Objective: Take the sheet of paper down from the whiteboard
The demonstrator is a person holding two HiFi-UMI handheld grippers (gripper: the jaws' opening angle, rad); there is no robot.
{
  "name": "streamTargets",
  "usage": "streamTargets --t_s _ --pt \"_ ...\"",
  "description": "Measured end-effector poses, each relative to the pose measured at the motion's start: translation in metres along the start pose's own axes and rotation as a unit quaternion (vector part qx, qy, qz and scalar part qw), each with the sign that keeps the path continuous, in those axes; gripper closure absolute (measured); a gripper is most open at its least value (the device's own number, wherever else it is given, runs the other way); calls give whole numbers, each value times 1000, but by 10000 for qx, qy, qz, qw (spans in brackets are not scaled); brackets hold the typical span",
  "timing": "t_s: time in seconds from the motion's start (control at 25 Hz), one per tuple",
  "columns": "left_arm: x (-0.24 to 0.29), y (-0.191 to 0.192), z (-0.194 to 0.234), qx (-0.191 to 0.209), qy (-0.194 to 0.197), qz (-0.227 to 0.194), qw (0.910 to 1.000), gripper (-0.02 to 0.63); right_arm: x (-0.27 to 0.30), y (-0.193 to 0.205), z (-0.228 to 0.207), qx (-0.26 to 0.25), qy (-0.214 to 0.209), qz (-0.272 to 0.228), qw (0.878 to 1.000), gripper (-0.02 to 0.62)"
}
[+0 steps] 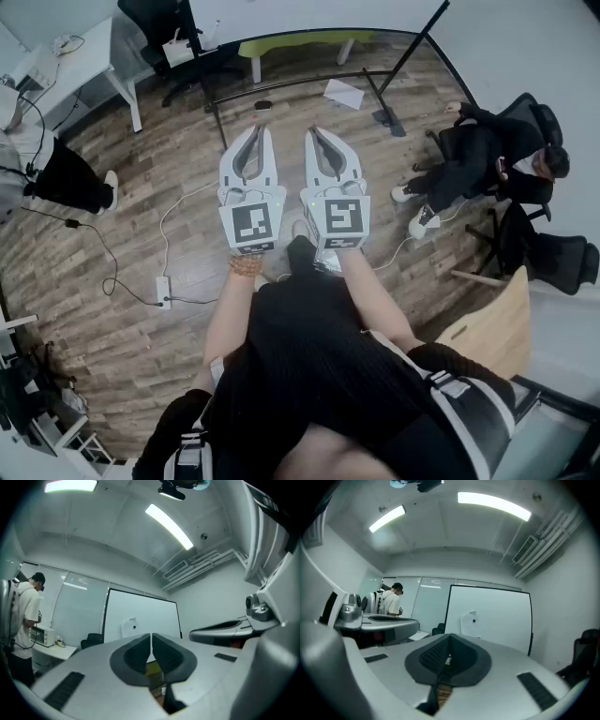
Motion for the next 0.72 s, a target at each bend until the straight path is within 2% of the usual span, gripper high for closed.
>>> streamTargets --t_s 0.72 --pt "124 25 -33 -34 -63 100 9999 586 83 37 -97 74 -129 42 9999 595"
Point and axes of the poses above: the fingertips, and each gripper's own axes: x forward along the fingers, z to its left, y out of its underside, the point moved 8 cm from there along -x, backward along the fingers, and after that the axes turned 10 degrees about -x, right-handed, at the moved point
